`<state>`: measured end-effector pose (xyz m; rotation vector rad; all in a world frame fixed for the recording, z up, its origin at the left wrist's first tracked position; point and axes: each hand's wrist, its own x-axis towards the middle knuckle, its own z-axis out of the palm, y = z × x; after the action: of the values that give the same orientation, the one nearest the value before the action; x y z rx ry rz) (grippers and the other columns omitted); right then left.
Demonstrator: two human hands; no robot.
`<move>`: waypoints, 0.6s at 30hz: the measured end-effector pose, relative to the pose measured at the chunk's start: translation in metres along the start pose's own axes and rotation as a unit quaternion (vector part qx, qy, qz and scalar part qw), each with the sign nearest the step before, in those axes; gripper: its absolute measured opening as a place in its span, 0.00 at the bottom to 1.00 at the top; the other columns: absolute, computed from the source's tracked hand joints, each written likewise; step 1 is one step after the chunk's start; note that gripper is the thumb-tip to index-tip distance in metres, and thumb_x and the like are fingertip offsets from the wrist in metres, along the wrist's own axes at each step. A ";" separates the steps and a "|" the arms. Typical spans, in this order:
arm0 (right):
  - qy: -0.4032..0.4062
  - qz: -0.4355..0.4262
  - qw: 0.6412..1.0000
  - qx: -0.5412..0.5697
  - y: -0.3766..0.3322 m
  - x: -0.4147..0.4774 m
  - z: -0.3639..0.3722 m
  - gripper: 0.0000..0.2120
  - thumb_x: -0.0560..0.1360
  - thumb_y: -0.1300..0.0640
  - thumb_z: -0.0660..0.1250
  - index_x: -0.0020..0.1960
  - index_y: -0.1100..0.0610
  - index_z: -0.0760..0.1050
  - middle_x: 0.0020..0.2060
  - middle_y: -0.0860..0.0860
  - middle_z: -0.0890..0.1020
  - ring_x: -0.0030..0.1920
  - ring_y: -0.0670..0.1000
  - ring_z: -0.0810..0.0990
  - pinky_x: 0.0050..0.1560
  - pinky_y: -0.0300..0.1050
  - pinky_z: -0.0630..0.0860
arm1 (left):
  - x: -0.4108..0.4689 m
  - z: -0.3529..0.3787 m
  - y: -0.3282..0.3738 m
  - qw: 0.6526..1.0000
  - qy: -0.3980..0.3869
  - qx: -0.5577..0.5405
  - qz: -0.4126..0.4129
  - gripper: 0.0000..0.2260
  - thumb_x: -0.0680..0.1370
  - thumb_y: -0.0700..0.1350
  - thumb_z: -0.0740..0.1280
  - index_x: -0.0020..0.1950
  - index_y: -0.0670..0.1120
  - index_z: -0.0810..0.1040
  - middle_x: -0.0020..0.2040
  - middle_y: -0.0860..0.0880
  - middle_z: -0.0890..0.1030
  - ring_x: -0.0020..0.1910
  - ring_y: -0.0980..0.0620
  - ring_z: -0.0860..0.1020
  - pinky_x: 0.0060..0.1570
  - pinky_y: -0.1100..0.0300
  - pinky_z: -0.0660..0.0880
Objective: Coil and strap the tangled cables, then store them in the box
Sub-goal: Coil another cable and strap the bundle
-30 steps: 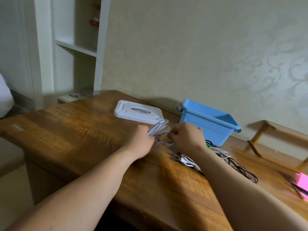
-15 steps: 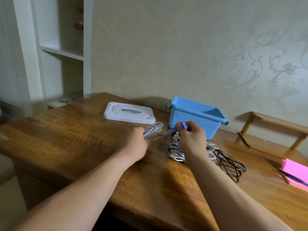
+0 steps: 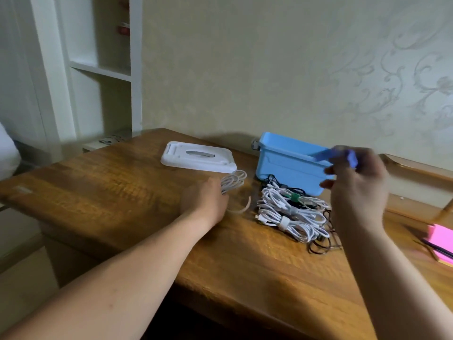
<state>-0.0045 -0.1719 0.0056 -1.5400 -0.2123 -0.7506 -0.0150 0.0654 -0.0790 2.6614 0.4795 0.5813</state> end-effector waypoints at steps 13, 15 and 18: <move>-0.217 0.145 0.965 0.016 0.029 -0.026 -0.023 0.08 0.83 0.65 0.68 0.59 0.58 0.82 0.49 0.57 0.89 0.47 0.55 0.89 0.45 0.46 0.86 | 0.003 -0.003 -0.004 0.987 -0.013 -0.158 0.033 0.06 0.86 0.51 0.66 0.57 0.52 0.81 0.46 0.55 0.82 0.42 0.55 0.82 0.40 0.58 0.80; -0.258 0.150 0.954 0.032 0.031 -0.026 -0.028 0.07 0.81 0.62 0.72 0.59 0.58 0.83 0.53 0.56 0.88 0.52 0.55 0.88 0.51 0.49 0.86 | 0.000 -0.008 0.002 0.988 -0.024 -0.151 0.036 0.04 0.85 0.49 0.67 0.55 0.52 0.81 0.44 0.53 0.82 0.42 0.53 0.82 0.43 0.54 0.83; -0.275 0.149 0.947 0.067 0.033 -0.025 -0.037 0.11 0.84 0.53 0.69 0.57 0.59 0.84 0.52 0.57 0.88 0.52 0.57 0.86 0.57 0.56 0.82 | -0.011 -0.017 0.021 0.968 -0.017 -0.247 0.026 0.04 0.85 0.50 0.69 0.53 0.51 0.81 0.42 0.53 0.82 0.40 0.53 0.81 0.40 0.55 0.79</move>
<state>-0.0175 -0.2032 -0.0377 -1.5758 -0.4226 -0.0519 -0.0272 0.0476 -0.0589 2.2069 0.2170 0.5811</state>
